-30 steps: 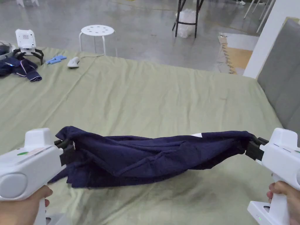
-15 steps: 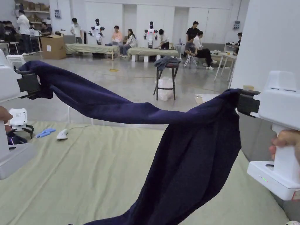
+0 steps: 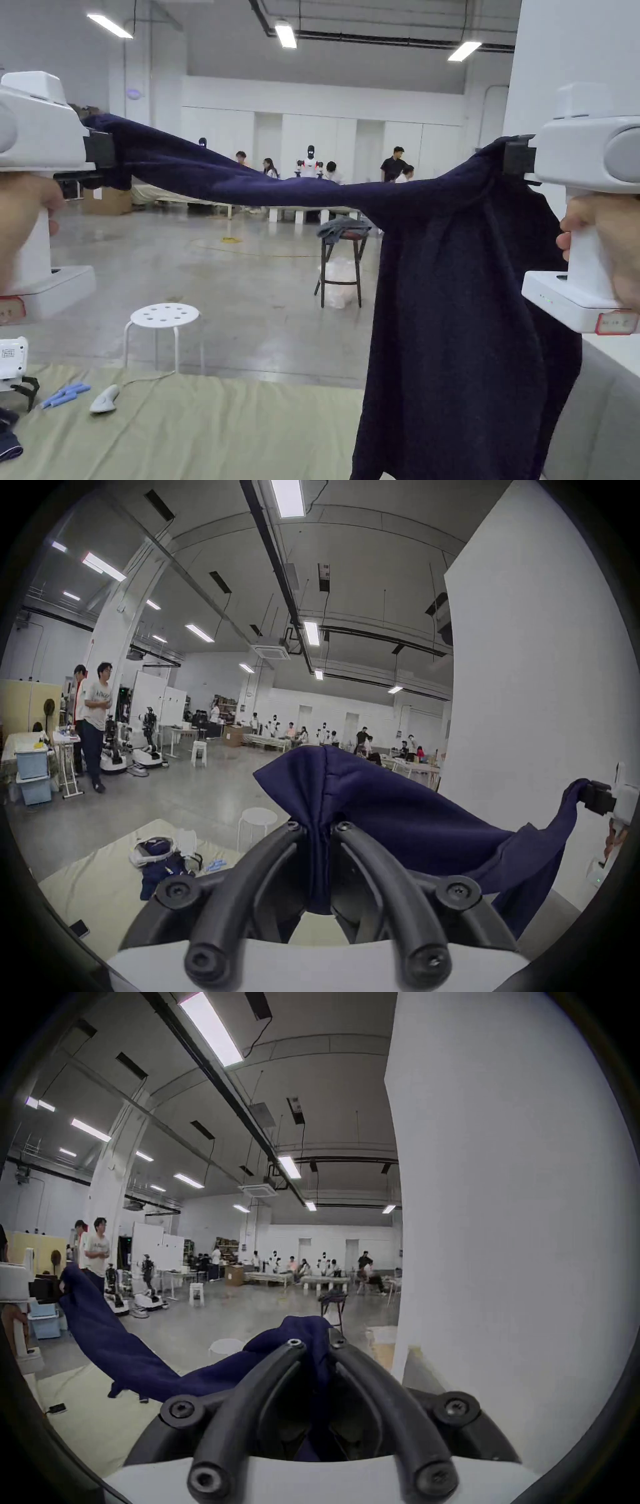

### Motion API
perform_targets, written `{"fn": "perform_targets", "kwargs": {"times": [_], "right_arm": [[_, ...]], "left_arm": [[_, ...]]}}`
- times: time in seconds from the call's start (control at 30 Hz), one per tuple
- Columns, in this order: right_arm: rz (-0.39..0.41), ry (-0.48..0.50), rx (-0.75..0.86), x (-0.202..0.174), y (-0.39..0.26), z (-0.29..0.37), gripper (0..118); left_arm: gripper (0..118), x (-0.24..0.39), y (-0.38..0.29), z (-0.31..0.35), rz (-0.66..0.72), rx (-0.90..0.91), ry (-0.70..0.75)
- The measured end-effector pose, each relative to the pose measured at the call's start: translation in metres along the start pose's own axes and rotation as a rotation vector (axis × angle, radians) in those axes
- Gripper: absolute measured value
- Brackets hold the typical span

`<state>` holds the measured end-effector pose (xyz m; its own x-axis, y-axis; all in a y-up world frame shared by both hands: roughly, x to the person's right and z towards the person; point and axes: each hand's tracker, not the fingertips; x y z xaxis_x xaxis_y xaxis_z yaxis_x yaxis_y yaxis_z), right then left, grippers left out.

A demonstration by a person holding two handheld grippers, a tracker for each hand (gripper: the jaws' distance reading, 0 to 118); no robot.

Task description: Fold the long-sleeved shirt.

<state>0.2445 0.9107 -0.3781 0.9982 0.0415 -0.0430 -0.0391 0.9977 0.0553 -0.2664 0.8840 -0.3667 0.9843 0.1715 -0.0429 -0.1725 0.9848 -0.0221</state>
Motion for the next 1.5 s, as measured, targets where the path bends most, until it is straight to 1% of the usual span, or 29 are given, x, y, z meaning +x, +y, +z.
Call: {"fn": "perform_targets", "kwargs": {"times": [0.17, 0.23, 0.3, 0.43, 0.53, 0.6, 0.7, 0.73, 0.77, 0.8, 0.87, 0.9, 0.93, 0.97, 1.0, 1.03, 1.13, 1.17, 1.2, 1.27, 1.3, 1.33, 1.37, 1.4, 1.47, 1.5], "right_arm": [[0.017, -0.049, 0.05, -0.004, 0.029, -0.051, 5], [0.015, -0.044, 0.077, -0.008, 0.037, -0.069, 5], [0.02, -0.059, 0.099, -0.016, 0.043, -0.083, 5], [0.035, -0.059, 0.128, -0.029, 0.042, -0.108, 5], [0.046, -0.045, 0.133, -0.038, 0.021, -0.121, 5], [0.039, -0.022, 0.09, -0.041, -0.004, -0.127, 5], [0.034, -0.01, -0.011, -0.042, -0.056, -0.136, 5], [0.033, -0.005, -0.045, -0.043, -0.078, -0.136, 5], [0.049, 0.004, -0.086, -0.043, -0.097, -0.136, 5], [0.044, 0.012, -0.123, -0.044, -0.122, -0.133, 5], [0.072, 0.013, -0.203, -0.046, -0.167, -0.122, 5], [0.074, 0.013, -0.245, -0.047, -0.19, -0.114, 5], [0.091, 0.023, -0.295, -0.048, -0.212, -0.105, 5], [0.07, 0.046, -0.309, -0.046, -0.234, -0.095, 5], [0.049, 0.044, -0.361, -0.045, -0.256, -0.084, 5], [0.036, 0.048, -0.392, -0.044, -0.277, -0.07, 5], [-0.024, 0.066, -0.454, -0.037, -0.326, -0.018, 5], [-0.034, 0.071, -0.475, -0.036, -0.341, -0.004, 5], [-0.003, 0.071, -0.497, -0.035, -0.357, 0.014, 5], [-0.012, 0.069, -0.54, -0.031, -0.386, 0.049, 5], [-0.002, 0.073, -0.573, -0.028, -0.401, 0.067, 5], [-0.043, 0.054, -0.599, -0.022, -0.417, 0.087, 5], [-0.063, 0.063, -0.635, -0.017, -0.431, 0.104, 5], [-0.065, 0.066, -0.662, -0.013, -0.447, 0.124, 5], [-0.061, 0.044, -0.757, -0.009, -0.477, 0.157, 4], [-0.083, 0.064, -0.776, -0.008, -0.49, 0.174, 4]], "left_arm": [[15, -0.004, 0.026, -0.05, 0.001, 0.014, 0.026], [15, 0.006, 0.03, -0.054, 0.0, 0.039, 0.049], [15, 0.003, 0.036, -0.067, 0.018, 0.052, 0.048], [15, -0.011, 0.037, -0.099, -0.001, 0.048, 0.076], [15, -0.025, 0.023, -0.109, 0.0, 0.034, 0.079], [15, -0.032, 0.001, -0.118, 0.006, 0.0, 0.081], [15, -0.042, -0.043, -0.124, -0.027, -0.086, 0.085], [15, -0.037, -0.064, -0.114, -0.035, -0.108, 0.077], [15, -0.037, -0.081, -0.11, -0.038, -0.132, 0.081], [15, -0.04, -0.101, -0.107, -0.035, -0.167, 0.074], [15, -0.048, -0.136, -0.105, -0.019, -0.238, 0.06], [15, -0.054, -0.156, -0.101, 0.021, -0.263, 0.048], [15, -0.057, -0.175, -0.097, 0.029, -0.311, 0.049], [15, -0.06, -0.193, -0.09, 0.025, -0.335, 0.056], [15, -0.062, -0.214, -0.082, 0.025, -0.349, 0.057], [15, -0.064, -0.234, -0.072, 0.017, -0.401, 0.061], [15, -0.066, -0.292, -0.037, 0.033, -0.497, 0.046], [15, -0.068, -0.309, -0.023, 0.045, -0.493, 0.053], [15, -0.07, -0.329, -0.009, 0.061, -0.536, 0.046], [15, -0.078, -0.365, 0.018, 0.073, -0.568, 0.044], [15, -0.081, -0.383, 0.031, 0.068, -0.628, 0.032], [15, -0.085, -0.399, 0.048, 0.07, -0.66, 0.029], [15, -0.088, -0.414, 0.062, 0.077, -0.661, 0.037], [15, -0.086, -0.429, 0.077, 0.062, -0.721, 0.017], [15, -0.089, -0.454, 0.107, 0.027, -0.759, 0.03], [15, -0.091, -0.466, 0.119, -0.003, -0.81, 0.006]]}}
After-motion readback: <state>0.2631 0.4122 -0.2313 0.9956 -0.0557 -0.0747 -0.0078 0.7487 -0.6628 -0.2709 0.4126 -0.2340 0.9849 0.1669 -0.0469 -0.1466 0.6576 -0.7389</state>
